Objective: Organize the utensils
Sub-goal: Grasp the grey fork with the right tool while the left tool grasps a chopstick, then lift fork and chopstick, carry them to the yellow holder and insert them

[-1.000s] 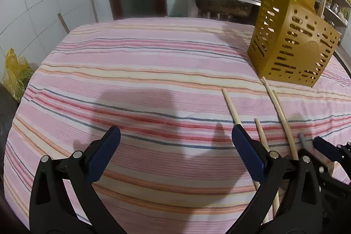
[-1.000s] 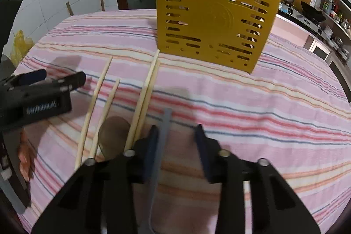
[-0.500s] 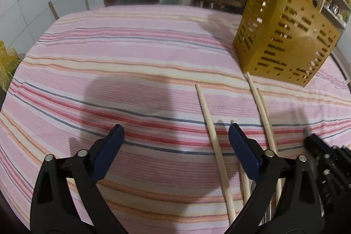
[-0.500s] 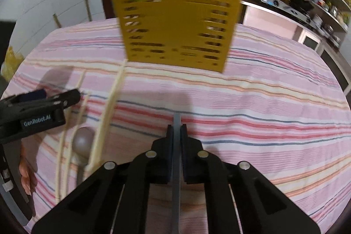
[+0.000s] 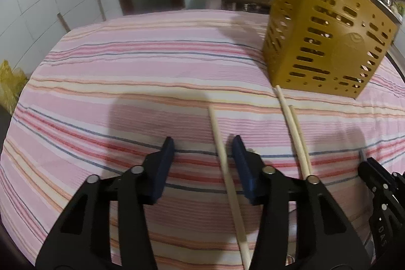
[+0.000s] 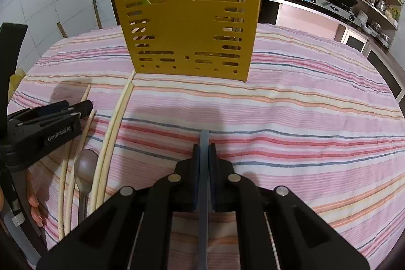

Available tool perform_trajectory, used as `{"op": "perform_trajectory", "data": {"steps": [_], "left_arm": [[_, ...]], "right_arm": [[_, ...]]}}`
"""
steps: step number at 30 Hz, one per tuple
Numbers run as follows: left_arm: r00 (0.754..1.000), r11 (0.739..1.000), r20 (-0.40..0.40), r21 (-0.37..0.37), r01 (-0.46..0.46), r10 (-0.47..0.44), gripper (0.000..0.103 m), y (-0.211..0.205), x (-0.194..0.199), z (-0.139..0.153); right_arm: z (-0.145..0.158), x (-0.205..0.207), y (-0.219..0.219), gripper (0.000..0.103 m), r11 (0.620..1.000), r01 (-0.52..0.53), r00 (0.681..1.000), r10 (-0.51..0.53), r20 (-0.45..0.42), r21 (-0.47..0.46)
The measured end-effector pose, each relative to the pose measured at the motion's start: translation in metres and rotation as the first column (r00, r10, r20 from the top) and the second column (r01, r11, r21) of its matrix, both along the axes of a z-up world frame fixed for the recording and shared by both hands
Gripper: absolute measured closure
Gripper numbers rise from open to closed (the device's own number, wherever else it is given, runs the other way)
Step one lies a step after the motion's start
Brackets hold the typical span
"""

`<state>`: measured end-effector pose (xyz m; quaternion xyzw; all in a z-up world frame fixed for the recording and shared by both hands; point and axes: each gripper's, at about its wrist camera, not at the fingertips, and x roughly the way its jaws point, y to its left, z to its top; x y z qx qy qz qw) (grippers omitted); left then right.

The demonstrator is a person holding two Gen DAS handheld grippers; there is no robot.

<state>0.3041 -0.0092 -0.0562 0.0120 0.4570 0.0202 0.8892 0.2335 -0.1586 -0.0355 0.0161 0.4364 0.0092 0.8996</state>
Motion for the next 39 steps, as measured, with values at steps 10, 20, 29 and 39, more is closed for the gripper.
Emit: {"op": "perform_trajectory", "data": {"steps": [10,20,29,39], "left_arm": [[0.998,0.998,0.003,-0.018,0.055,-0.055,0.091,-0.005,-0.001,0.002],[0.997,0.996,0.013,-0.036,0.082,-0.082,0.094,-0.001,-0.008,0.003],[0.996,0.994,0.044,-0.074,0.083,-0.079,0.098,0.009,-0.01,0.01],[0.985,0.991,0.157,-0.106,0.087,-0.07,0.098,0.014,-0.028,0.038]], "right_arm": [[-0.001,0.0,-0.003,0.096,1.0,0.008,1.0,-0.008,0.003,0.013],[-0.001,-0.001,-0.003,0.096,1.0,0.01,1.0,-0.01,0.008,0.012],[0.001,-0.005,-0.008,0.096,0.999,0.03,0.999,-0.031,0.029,0.032],[0.02,-0.012,-0.019,0.096,0.996,0.042,0.991,-0.051,0.122,0.078]]}}
